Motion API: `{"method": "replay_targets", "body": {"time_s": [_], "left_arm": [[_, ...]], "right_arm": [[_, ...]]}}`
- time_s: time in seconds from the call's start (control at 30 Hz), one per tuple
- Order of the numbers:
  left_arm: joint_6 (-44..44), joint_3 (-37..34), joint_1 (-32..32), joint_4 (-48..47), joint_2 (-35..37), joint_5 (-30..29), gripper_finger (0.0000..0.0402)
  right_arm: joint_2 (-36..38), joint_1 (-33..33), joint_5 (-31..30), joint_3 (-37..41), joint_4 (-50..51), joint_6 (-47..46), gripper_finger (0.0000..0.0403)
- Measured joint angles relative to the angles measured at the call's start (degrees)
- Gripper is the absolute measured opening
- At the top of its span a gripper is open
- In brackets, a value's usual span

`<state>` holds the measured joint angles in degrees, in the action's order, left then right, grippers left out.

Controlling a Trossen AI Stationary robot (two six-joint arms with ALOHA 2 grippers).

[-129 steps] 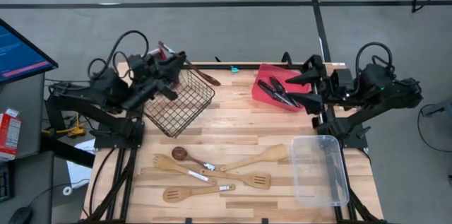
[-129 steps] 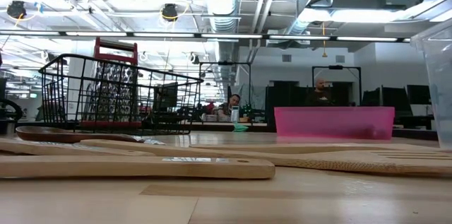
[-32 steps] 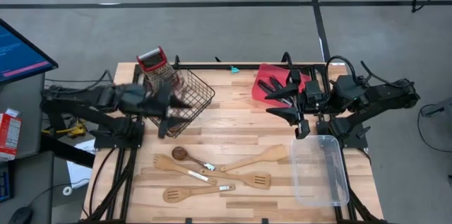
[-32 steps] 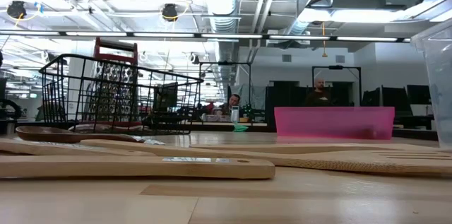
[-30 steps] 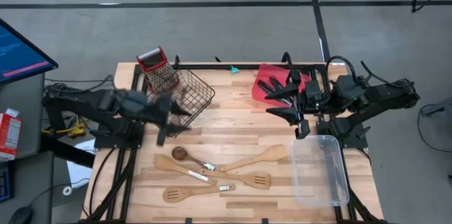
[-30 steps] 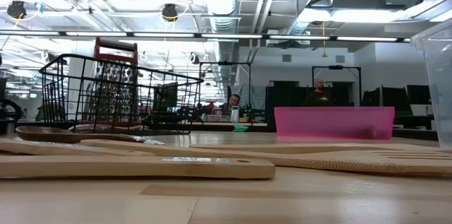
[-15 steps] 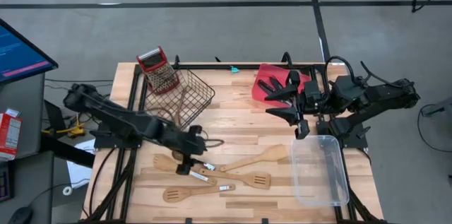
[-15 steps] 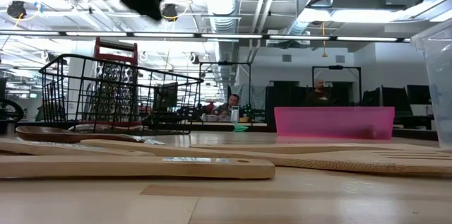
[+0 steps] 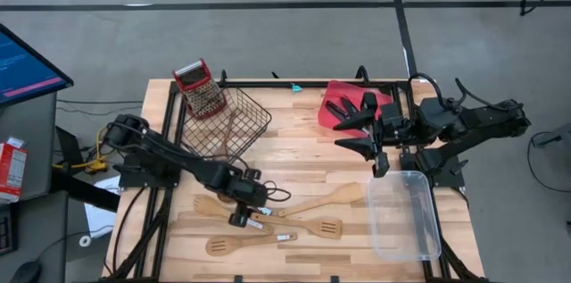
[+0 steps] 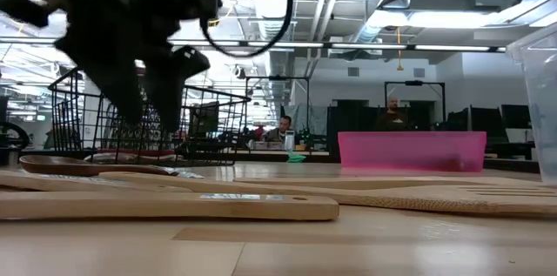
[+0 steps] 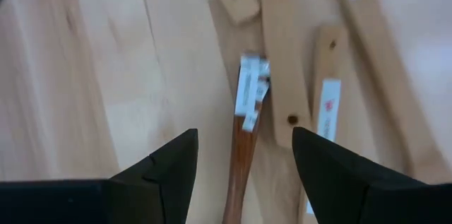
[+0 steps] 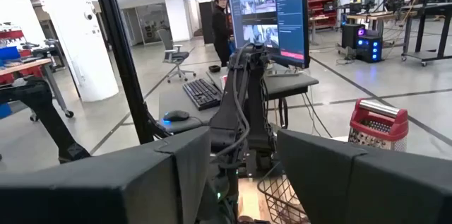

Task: Pick & Place Kitchen Items
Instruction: Put the dark brown serving spoon into the black wire basket

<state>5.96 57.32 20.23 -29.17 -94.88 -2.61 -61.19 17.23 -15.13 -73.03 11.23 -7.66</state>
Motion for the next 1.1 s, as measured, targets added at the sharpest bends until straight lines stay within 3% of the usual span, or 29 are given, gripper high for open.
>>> {"method": "replay_targets", "body": {"time_s": [0.43,0.57,0.83,1.1], "left_arm": [[0.7,-5.3,0.0,-0.4,-2.3,1.4,0.0199],[0.7,-5.8,-0.1,-0.4,-2.7,0.4,0.0154],[0.3,-5.8,-1.0,-0.1,-2.6,-0.6,0.0015],[0.4,-5.8,-2.4,1.3,-2.1,-0.9,0.0007]], "right_arm": [[0.0,0.0,0.0,0.0,0.8,0.0,0.0185],[0.0,0.0,0.1,0.0,0.8,-0.2,0.0183],[0.0,0.0,0.2,0.0,0.8,-1.4,0.0181],[0.0,0.0,0.2,0.0,0.8,-1.4,0.0184]]}}
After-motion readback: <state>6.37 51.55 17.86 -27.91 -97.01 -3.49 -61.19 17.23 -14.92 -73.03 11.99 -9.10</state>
